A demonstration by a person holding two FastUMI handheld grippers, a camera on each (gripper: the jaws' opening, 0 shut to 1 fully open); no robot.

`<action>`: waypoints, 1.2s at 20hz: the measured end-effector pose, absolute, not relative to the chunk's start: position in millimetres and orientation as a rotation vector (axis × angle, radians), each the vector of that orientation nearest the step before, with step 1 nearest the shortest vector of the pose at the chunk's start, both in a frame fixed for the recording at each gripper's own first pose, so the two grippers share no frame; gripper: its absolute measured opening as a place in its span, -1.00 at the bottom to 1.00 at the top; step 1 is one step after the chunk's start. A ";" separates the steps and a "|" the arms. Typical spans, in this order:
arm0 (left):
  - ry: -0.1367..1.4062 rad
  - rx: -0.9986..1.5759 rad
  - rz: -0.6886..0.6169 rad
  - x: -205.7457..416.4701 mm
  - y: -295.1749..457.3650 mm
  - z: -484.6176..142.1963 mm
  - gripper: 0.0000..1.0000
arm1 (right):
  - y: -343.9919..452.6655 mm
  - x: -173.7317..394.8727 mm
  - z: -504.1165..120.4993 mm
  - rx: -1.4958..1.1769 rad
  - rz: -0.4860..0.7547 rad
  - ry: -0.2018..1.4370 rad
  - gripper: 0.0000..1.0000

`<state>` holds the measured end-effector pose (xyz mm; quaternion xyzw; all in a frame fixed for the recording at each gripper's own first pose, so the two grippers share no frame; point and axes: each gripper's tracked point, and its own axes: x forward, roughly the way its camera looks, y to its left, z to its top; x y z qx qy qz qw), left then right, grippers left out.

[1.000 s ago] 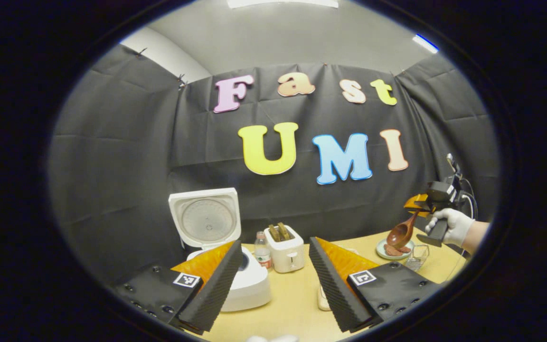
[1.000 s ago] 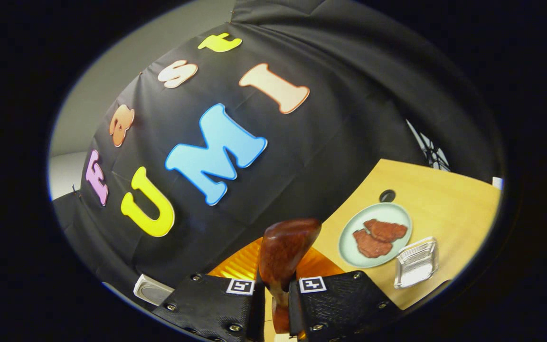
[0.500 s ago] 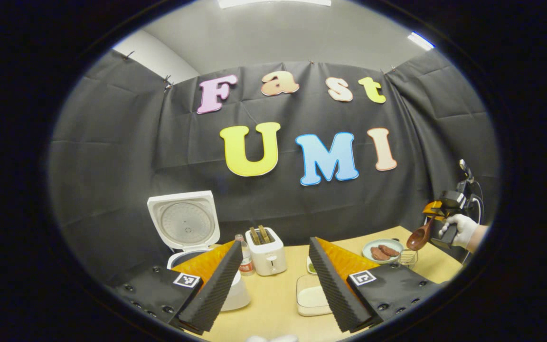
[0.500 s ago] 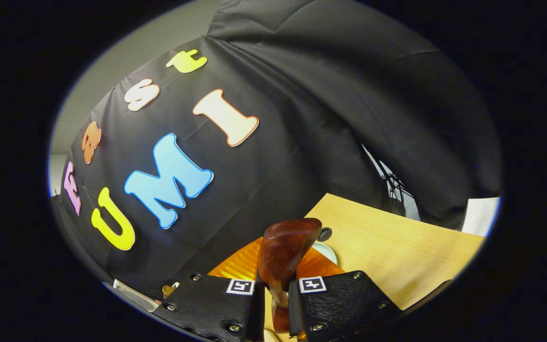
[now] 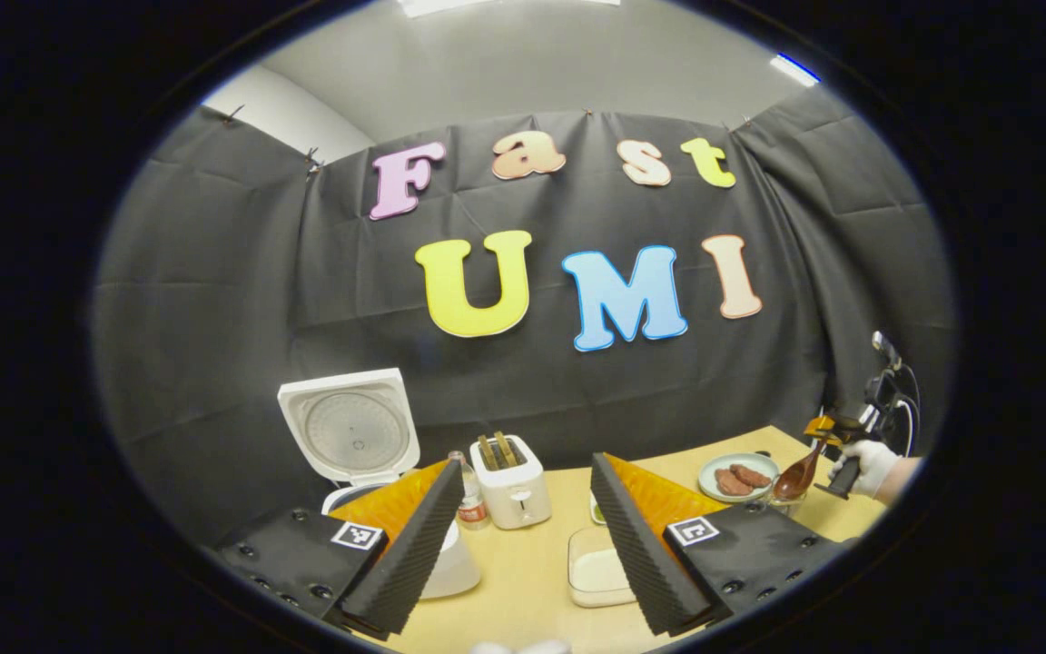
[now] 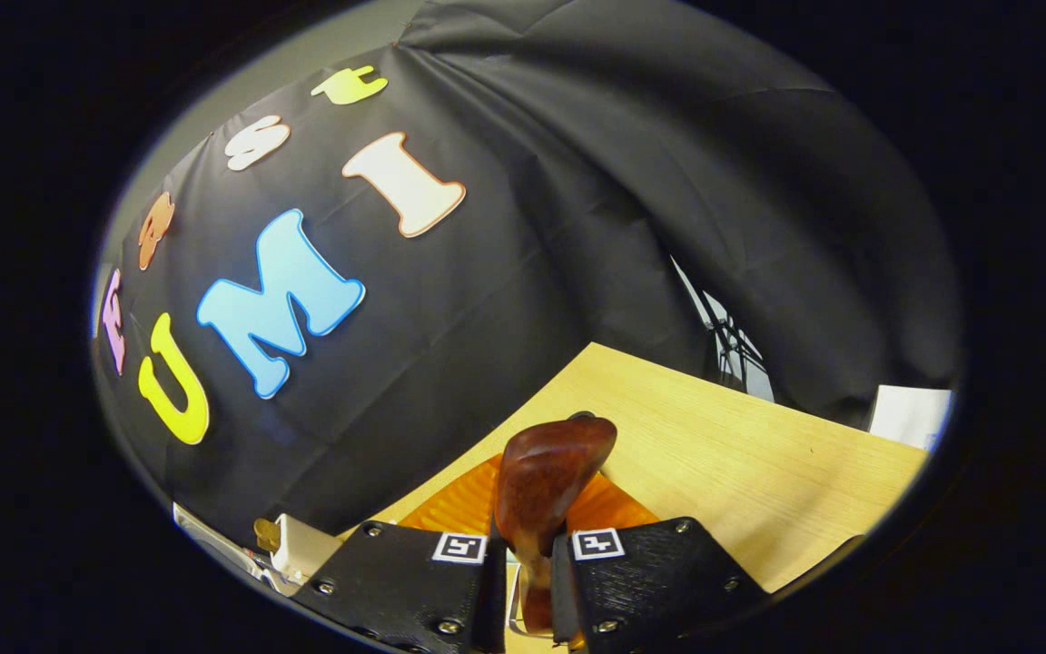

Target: Close the left gripper, press the button to open the rice cooker; take a wooden spoon from the chopstick holder with the right hand, scoop a spoonful of rice and pour it into the rice cooker, then put the wooden spoon back into the chopstick holder.

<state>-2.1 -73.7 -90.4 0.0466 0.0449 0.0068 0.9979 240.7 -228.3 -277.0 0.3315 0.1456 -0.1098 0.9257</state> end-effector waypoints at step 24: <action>0.099 0.096 0.031 -2.9 -57.3 -91.2 0.99 | -243.7 174.2 -190.6 0.174 -0.302 0.200 0.96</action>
